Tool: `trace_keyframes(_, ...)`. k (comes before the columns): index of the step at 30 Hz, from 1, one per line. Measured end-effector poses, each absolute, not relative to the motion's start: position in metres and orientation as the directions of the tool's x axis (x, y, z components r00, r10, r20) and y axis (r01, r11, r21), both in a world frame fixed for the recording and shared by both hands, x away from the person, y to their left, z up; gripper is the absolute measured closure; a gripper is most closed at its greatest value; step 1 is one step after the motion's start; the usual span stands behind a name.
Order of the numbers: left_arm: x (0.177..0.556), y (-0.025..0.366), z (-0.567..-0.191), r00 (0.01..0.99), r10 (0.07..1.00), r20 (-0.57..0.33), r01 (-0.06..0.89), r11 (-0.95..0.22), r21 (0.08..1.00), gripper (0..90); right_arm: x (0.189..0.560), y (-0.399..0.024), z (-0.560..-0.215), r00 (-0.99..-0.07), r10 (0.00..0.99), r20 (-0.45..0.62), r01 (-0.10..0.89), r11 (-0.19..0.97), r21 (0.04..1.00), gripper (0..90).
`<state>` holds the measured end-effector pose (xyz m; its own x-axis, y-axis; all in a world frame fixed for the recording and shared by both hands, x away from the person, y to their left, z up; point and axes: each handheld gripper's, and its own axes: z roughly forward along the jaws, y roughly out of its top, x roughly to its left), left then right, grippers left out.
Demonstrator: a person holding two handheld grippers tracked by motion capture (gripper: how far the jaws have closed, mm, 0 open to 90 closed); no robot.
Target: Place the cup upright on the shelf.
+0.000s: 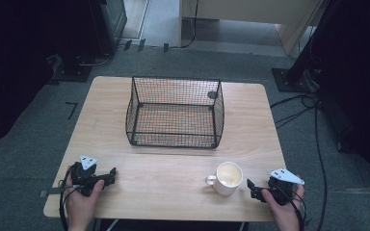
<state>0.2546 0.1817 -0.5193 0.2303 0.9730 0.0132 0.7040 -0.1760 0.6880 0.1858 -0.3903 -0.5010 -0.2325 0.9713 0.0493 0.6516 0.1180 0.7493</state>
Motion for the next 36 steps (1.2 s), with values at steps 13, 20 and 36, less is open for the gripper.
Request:
trace_keyframes(13, 0.255, 0.182, -0.519, 0.230, 0.973, 0.013, 0.704, -0.176, 0.688, 1.5, 0.166, -0.372, -0.496, -0.299, 0.951, 0.081, 0.633, 0.134, 0.762, 0.0)
trace_keyframes(20, 0.255, 0.182, -0.519, 0.231, 0.973, 0.013, 0.704, -0.176, 0.688, 1.5, 0.164, -0.362, -0.494, -0.339, 0.936, 0.091, 0.621, 0.150, 0.769, 0.0)
trace_keyframes(36, 0.255, 0.182, -0.519, 0.230, 0.973, 0.013, 0.704, -0.175, 0.688, 1.5, 0.170, -0.333, -0.491, -0.434, 0.892, 0.128, 0.592, 0.175, 0.787, 0.0)
